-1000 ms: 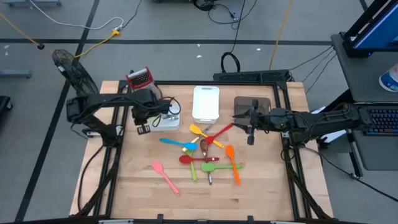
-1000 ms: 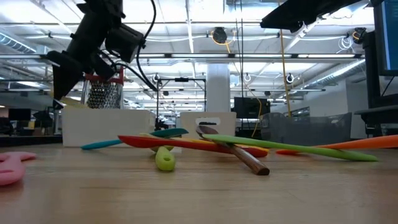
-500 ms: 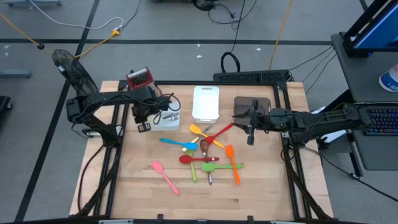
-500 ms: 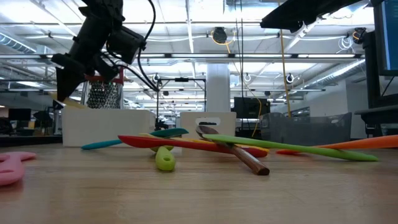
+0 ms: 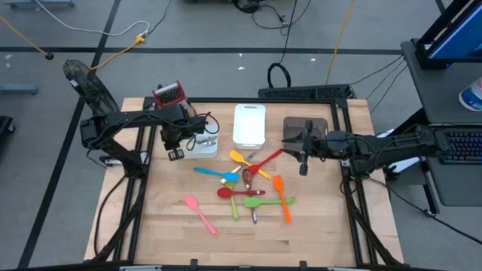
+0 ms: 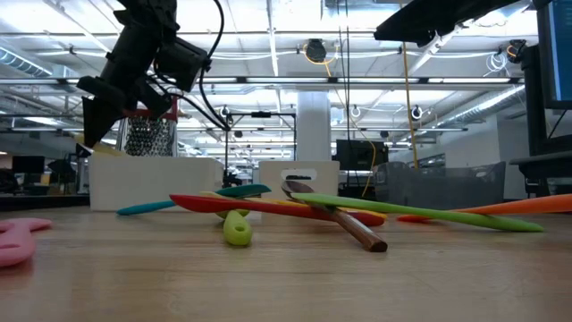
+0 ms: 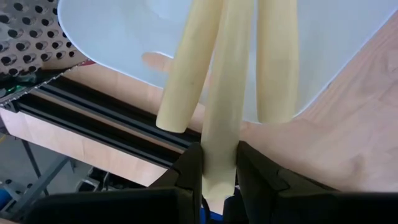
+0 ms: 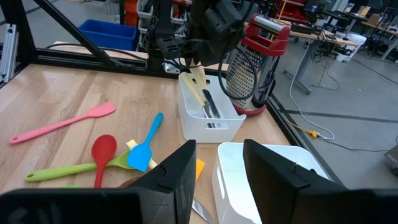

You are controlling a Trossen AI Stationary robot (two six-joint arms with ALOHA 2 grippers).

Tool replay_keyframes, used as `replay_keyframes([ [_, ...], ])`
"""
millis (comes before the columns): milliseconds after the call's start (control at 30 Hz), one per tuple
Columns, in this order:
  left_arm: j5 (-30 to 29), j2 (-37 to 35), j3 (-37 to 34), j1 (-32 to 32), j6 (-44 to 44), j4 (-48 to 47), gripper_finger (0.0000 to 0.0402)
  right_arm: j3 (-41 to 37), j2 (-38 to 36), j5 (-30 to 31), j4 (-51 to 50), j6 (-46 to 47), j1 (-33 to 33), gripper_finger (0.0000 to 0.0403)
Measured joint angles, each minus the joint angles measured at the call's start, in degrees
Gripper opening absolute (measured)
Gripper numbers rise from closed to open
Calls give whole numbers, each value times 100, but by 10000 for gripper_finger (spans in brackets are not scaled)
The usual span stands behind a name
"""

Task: Pick & Place Kitchen Items
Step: Put the yellow knife into the left white bin

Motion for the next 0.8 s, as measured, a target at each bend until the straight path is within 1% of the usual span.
replay_keyframes([
  [333, 0, -2, 2, 0, 29, 59, 73, 0, 0, 0, 0, 0, 0, 130],
  [433, -4, -2, 2, 0, 17, 59, 83, 0, 1, 0, 0, 1, -2, 130],
  [500, -4, -2, 2, 0, 15, 61, 98, 0, 0, 0, 0, 1, -1, 130],
  [800, -2, -2, 6, 0, 2, 35, 192, 0, 0, 0, 0, 2, -2, 130],
])
